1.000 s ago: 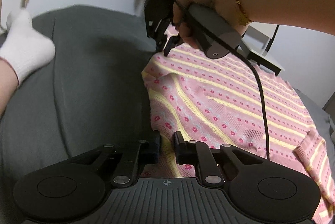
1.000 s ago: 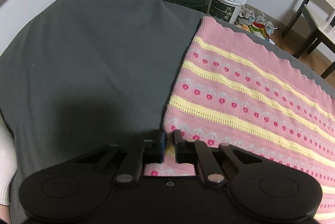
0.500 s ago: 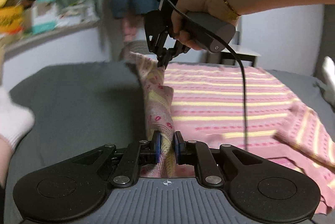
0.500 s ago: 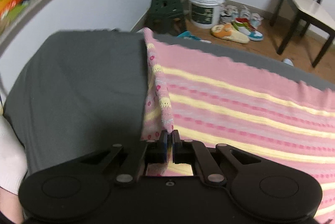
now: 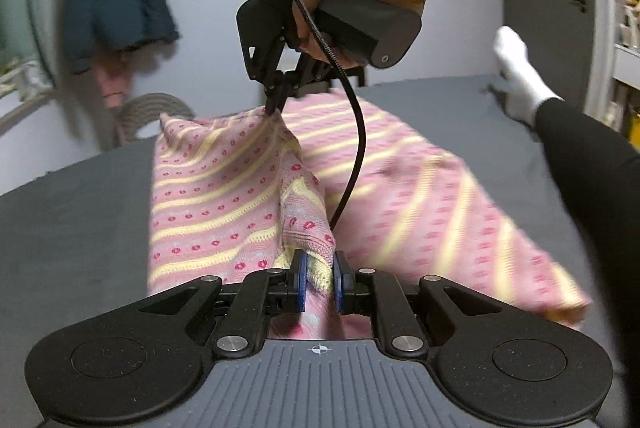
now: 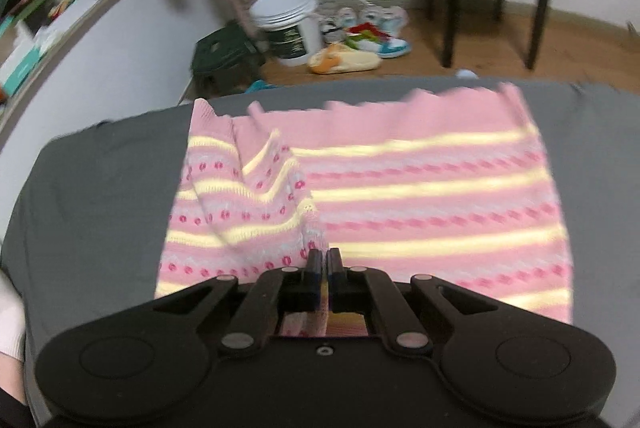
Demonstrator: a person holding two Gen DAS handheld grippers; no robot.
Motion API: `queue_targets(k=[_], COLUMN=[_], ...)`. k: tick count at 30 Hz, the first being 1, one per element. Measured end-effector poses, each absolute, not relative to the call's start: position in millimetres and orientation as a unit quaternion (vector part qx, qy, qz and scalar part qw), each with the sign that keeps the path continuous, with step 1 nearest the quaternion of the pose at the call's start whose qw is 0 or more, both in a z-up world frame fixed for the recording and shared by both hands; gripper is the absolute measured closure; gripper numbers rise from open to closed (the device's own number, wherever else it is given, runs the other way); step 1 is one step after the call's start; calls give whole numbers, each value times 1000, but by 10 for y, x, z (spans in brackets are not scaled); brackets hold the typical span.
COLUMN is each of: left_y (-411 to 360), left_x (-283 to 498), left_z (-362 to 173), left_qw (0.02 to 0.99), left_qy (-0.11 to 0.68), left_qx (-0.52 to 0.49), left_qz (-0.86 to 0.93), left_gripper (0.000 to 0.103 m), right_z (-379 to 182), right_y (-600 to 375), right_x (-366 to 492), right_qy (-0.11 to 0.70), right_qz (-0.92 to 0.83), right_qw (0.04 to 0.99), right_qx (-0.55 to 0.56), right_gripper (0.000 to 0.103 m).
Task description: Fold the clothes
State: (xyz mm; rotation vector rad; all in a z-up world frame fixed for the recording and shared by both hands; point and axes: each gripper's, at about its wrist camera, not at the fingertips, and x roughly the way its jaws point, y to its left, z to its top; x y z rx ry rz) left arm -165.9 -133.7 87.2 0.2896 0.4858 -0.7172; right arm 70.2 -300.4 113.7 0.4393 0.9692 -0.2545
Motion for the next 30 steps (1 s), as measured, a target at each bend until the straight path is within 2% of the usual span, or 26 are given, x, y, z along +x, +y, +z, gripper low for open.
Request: queue_targets(k=[8,13,14,15,17,30], left_y=[-1919,-2199,-2215,-2215,-2206,-2288], left_x=[-2017,-2092,-2084,-2076,-2086,-2025], left_z=[991,806,754,718,683,644], left_qw=[870,853,851,850,849,851], left_qy=[234,254,260,264,267,283], left_qx=[164,187,189,190,191,164], left_qz=[-401,-417,-416,-415,-413,-411], left_gripper=[90,90,90,90,90,90], right_z=[1195,918,899,907,908,633], right_y=[-3712,-3819,-3821,-3821,-3804,-3434], right_x=[-24,-195,-176,-149,-46,1245], right_qy=[380,426,421,408,390,416], right_qz=[-93,-110,-107,-101,-90,-11], right_qw=[886,883,887,896,908,907], right_qx=[247,167,155,146,124,-60], right_gripper=[100,96,90,78,69,71])
